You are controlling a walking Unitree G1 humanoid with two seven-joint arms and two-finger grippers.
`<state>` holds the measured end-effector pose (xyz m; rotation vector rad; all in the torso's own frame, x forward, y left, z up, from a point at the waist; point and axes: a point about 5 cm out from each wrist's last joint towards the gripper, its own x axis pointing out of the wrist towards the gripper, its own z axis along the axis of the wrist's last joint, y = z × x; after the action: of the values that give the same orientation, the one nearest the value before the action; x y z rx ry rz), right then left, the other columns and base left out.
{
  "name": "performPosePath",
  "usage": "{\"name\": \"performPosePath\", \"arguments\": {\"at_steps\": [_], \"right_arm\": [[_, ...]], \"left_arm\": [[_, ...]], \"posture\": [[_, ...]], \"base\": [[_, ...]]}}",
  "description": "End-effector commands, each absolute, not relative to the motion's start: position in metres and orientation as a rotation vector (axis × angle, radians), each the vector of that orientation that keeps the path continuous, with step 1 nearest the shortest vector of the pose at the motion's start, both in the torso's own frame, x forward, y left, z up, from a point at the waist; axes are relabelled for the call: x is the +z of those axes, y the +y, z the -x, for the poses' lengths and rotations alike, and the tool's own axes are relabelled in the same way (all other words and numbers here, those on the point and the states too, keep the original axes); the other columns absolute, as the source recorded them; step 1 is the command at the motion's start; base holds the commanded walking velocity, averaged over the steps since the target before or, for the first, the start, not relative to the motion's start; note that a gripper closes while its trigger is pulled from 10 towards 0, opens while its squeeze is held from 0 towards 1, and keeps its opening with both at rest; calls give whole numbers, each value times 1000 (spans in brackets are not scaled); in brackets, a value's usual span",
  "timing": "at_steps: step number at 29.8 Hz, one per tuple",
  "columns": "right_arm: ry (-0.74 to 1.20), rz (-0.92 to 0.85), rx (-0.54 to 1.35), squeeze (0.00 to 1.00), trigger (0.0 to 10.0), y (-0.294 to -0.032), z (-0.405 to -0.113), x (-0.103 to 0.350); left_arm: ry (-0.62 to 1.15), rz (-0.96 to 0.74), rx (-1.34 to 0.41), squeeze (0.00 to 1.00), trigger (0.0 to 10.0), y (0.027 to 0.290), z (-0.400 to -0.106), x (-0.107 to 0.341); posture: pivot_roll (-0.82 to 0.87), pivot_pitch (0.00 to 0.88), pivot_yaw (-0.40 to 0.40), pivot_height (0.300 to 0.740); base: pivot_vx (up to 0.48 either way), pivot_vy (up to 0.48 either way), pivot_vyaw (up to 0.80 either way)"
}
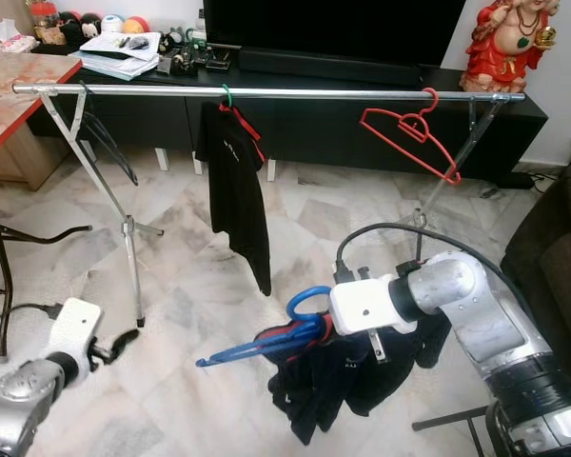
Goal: Hang hanger
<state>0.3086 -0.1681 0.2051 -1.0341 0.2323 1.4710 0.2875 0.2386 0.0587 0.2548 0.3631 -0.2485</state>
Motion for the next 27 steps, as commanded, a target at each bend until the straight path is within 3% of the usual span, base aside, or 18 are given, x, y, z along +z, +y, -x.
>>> {"name": "performPosePath", "arguments": {"at_steps": [1, 7, 16, 27], "right_arm": [[174, 1060, 1452, 0, 0, -168, -309, 222], [62, 1027, 1465, 0, 0, -163, -300, 253], [-35, 934, 1441, 0, 0, -171, -284, 283], [-18, 912, 1436, 0, 0, -171, -278, 280]], "left_arm": [[334, -241, -330, 0, 10000, 229, -285, 60], [258, -216, -603, 0, 10000, 195, -287, 76], [165, -207, -754, 0, 10000, 168, -299, 95], [170, -206, -899, 0, 10000, 161, -295, 101]], "posture": [[-17, 151, -53, 740], [-56, 160, -24, 740], [-90, 169, 7, 740], [-87, 175, 21, 740]], "base": [[0, 0, 0], [0, 0, 0], [0, 0, 0], [0, 0, 0]]}}
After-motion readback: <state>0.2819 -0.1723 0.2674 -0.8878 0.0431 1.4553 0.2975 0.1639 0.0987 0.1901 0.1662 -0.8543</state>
